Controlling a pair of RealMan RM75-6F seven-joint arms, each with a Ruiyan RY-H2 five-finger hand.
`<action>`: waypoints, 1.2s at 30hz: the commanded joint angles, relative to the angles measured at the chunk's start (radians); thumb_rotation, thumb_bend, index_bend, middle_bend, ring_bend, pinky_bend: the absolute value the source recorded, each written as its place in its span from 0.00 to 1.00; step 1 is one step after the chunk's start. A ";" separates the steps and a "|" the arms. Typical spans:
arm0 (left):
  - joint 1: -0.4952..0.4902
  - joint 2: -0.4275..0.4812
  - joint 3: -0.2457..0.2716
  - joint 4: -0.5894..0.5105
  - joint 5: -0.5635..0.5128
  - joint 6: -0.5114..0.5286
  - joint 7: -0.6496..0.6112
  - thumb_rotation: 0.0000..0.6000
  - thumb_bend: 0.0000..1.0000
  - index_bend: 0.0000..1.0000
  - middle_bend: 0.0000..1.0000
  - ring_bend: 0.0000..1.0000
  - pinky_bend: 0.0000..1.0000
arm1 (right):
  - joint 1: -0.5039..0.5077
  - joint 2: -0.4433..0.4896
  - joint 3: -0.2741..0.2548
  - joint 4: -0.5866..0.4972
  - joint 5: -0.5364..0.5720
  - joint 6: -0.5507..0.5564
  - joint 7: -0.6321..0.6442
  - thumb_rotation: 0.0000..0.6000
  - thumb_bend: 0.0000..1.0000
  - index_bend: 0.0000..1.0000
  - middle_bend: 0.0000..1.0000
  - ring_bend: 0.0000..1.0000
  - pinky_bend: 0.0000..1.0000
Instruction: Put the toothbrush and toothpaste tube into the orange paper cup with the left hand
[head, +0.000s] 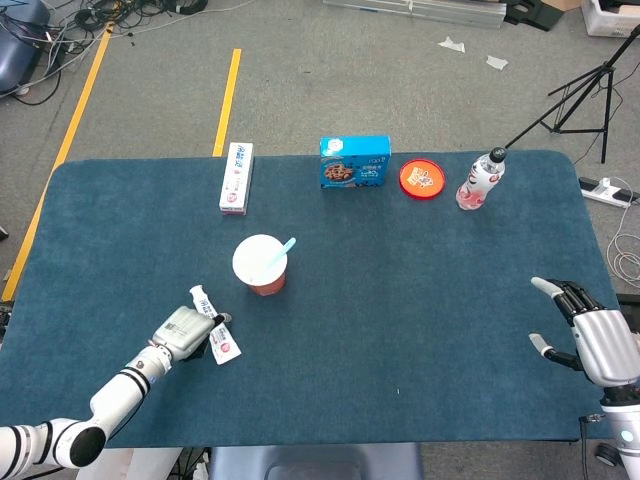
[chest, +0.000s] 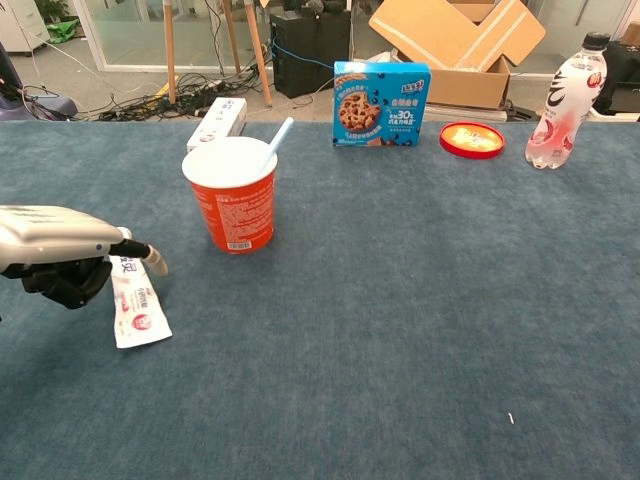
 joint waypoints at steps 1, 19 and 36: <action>-0.006 0.002 0.013 0.000 -0.017 0.008 0.013 1.00 1.00 0.16 1.00 0.91 0.84 | 0.000 -0.001 0.000 0.000 0.000 -0.001 -0.002 1.00 0.17 0.22 0.26 0.22 0.52; 0.007 0.086 0.087 -0.053 -0.044 0.058 0.041 1.00 1.00 0.19 1.00 0.91 0.84 | 0.001 -0.003 -0.001 -0.004 0.001 -0.004 -0.015 1.00 0.17 0.22 0.26 0.22 0.52; 0.038 0.142 0.128 -0.018 -0.084 0.076 0.026 1.00 1.00 0.20 1.00 0.91 0.84 | 0.002 -0.003 -0.002 -0.005 0.001 -0.005 -0.020 1.00 0.17 0.22 0.26 0.22 0.52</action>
